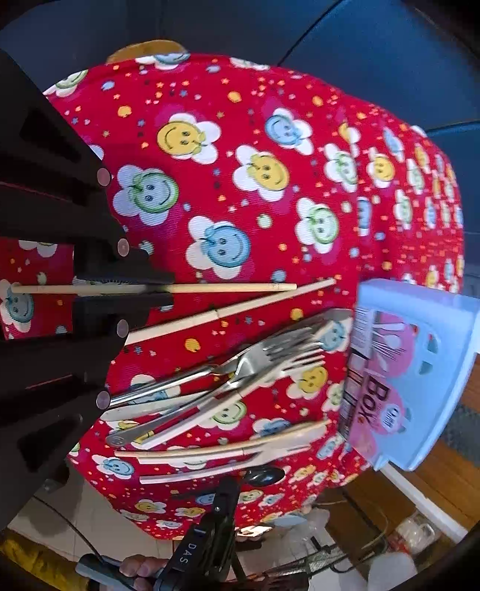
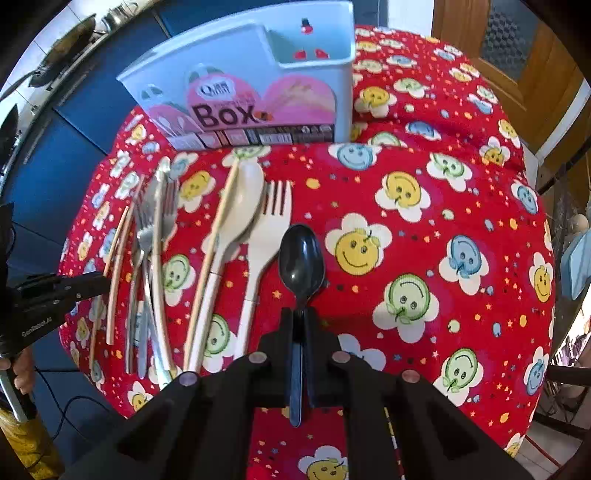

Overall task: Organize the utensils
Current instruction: 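Grasp the black spoon with the right tool while the left tool grasps a wooden chopstick, then lift both utensils over the blue box while the right tool drops the black spoon inside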

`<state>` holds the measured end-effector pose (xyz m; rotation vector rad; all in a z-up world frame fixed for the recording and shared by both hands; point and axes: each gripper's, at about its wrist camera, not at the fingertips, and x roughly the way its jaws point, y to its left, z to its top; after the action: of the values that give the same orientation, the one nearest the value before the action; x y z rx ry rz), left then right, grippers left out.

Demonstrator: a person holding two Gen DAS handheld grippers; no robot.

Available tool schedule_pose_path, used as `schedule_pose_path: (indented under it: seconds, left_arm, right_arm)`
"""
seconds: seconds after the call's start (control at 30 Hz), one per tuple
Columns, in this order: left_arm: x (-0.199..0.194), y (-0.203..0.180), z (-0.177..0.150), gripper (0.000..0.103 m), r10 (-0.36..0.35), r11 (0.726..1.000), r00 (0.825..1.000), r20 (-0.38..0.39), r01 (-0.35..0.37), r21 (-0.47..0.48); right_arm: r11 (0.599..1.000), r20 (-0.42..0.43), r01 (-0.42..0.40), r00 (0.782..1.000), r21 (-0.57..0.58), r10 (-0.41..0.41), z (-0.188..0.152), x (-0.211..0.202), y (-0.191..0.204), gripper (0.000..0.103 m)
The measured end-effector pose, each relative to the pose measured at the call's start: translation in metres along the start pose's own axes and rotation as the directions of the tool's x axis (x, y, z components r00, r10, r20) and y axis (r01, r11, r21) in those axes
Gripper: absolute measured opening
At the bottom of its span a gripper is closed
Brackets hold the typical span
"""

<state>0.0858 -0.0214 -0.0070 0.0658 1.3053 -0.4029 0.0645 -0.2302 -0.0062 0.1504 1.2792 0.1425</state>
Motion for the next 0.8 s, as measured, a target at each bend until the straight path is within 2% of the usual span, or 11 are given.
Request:
schedule_pose_path:
  seconds: [0.2,0.37,0.47,0.53,0.67,0.8]
  left_arm:
    - [-0.022,0.0,-0.007,0.005,-0.018,1.0,0.992,0.129,0.017,0.008]
    - [-0.046,-0.005,-0.005,0.004,-0.024,1.0,0.964,0.266,0.026,-0.003]
    - [-0.061,-0.004,0.004,0.004,-0.053,0.998,0.937,0.345,0.058,-0.004]
    - [-0.071,-0.004,0.012,0.004,-0.066,0.997,0.912,0.406,0.074,-0.002]
    - [-0.088,-0.006,0.03,0.004,-0.092,0.994,0.857,0.507,0.107,0.001]
    - [-0.101,-0.014,0.054,0.004,-0.087,0.995,0.798,0.596,0.102,0.009]
  right_arm:
    - [1.0,0.128,-0.016,0.992,-0.017,0.018,-0.004,-0.023,0.005,0.007]
    - [0.999,0.249,-0.02,0.968,-0.032,0.028,-0.003,-0.042,0.009,0.007]
    - [0.999,0.324,-0.028,0.945,-0.035,0.038,0.0,-0.053,0.008,0.007]
    - [0.999,0.375,-0.034,0.926,-0.04,0.047,0.003,-0.06,0.008,0.007]
    - [0.997,0.486,-0.05,0.871,-0.058,0.072,0.011,-0.075,0.007,0.007]
    - [0.996,0.59,-0.04,0.803,-0.083,0.081,0.023,-0.088,0.006,0.007]
